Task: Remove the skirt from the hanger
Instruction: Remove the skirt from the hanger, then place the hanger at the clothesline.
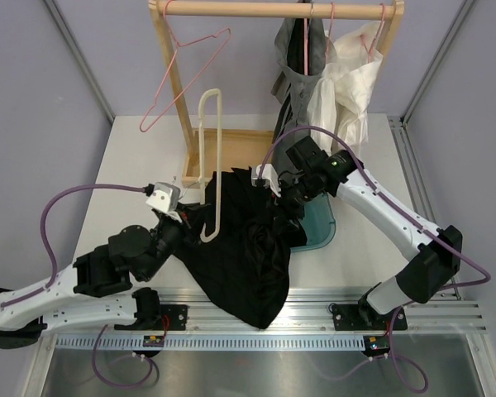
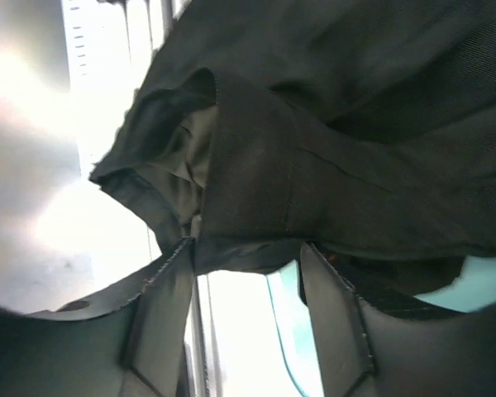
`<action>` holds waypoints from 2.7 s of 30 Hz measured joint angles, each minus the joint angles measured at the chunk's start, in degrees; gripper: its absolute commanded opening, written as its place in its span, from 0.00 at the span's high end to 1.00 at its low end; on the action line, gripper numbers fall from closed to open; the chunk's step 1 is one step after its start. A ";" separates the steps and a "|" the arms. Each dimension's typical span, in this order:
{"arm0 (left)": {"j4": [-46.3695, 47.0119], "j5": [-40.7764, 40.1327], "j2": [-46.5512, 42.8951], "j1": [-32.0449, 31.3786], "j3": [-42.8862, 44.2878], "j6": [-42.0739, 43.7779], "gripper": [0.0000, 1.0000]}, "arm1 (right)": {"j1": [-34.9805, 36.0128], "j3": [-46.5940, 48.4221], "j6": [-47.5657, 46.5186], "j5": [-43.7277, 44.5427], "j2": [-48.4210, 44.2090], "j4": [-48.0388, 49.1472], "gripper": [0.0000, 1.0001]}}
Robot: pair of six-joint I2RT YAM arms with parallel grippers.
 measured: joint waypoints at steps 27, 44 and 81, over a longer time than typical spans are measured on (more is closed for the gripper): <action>-25.33 52.50 22.51 31.52 23.50 2.67 1.00 | -15.52 5.95 -13.60 -11.54 -19.69 -4.96 0.11; -37.86 71.32 12.74 28.55 8.90 5.29 1.00 | -11.37 13.49 -21.22 -16.79 -15.91 -1.77 0.09; -37.40 72.54 15.19 26.53 14.08 13.00 0.63 | -7.19 13.16 -31.91 -10.10 -4.90 -20.20 1.00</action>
